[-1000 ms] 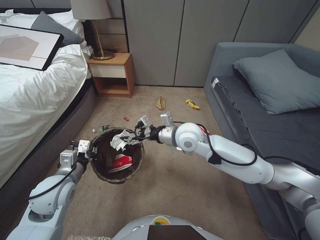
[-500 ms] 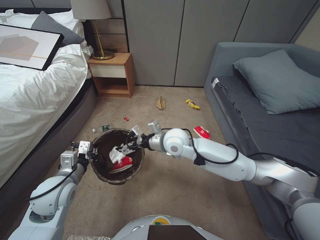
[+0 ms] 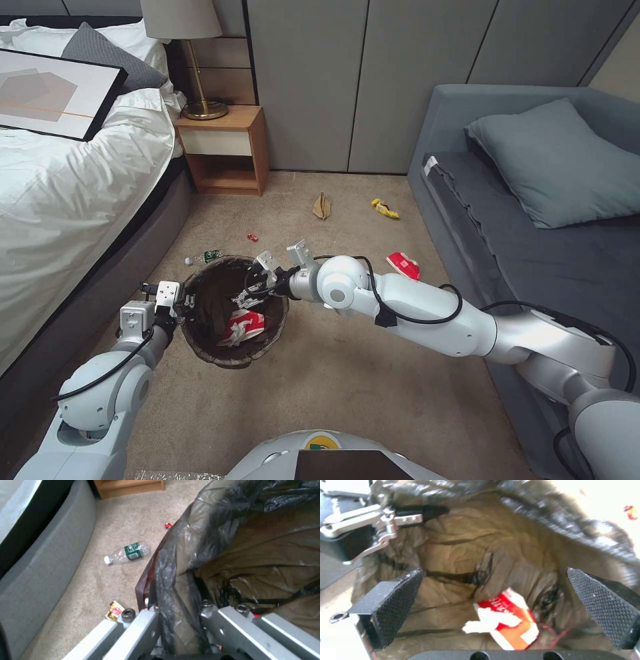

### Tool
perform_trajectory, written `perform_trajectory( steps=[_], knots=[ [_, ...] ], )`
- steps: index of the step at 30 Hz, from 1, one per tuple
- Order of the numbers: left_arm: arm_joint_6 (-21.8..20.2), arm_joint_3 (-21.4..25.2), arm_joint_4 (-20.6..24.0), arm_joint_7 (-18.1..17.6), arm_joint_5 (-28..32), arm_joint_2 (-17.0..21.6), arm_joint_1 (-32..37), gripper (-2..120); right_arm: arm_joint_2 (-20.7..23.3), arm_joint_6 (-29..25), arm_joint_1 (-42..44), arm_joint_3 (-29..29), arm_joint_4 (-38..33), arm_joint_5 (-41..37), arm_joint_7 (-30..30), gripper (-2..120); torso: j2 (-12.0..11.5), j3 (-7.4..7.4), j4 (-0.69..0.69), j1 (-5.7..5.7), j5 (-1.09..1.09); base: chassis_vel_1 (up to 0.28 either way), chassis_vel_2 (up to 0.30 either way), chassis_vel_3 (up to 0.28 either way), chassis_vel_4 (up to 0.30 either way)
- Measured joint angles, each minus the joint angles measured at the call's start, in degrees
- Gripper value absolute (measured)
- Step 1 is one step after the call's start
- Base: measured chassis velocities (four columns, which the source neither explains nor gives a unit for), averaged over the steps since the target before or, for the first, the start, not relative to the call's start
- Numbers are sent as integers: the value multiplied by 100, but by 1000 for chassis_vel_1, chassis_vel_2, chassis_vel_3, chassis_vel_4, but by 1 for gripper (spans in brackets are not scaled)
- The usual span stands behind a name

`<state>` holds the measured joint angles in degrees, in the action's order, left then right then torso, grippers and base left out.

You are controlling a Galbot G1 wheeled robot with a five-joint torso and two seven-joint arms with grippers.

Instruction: Pick up the trash bin, then pick up the garbage from the floor and place it into the trash bin.

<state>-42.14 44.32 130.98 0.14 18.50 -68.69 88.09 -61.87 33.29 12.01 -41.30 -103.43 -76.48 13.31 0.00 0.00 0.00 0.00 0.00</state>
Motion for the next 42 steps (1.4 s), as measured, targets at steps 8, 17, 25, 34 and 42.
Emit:
perform_trajectory(
  steps=[8,17,25,34,42],
  knots=[
    [0,25,12,-1,27,-15,-10,0,501,1,261,715,-385,45,96,100,0,0,0,0,0,0,0,0,0],
    [0,44,37,1,42,-38,-30,0,1098,-199,1580,2452,-1108,461,87,100,0,0,-1,0,2,0,0,0,0],
    [0,29,26,4,30,-43,-46,0,1309,-903,2969,4003,-1658,1800,-9,100,0,-1,0,0,0,0,0,0,0],
    [0,25,43,-41,79,-128,27,0,866,-1809,4368,5374,-1484,3880,-128,100,0,-1,1,0,0,0,0,0,0],
    [0,-32,118,-218,265,-239,75,0,186,-2232,4976,6365,-1072,4690,-49,100,0,-1,-1,0,0,0,0,0,0]
  ],
)
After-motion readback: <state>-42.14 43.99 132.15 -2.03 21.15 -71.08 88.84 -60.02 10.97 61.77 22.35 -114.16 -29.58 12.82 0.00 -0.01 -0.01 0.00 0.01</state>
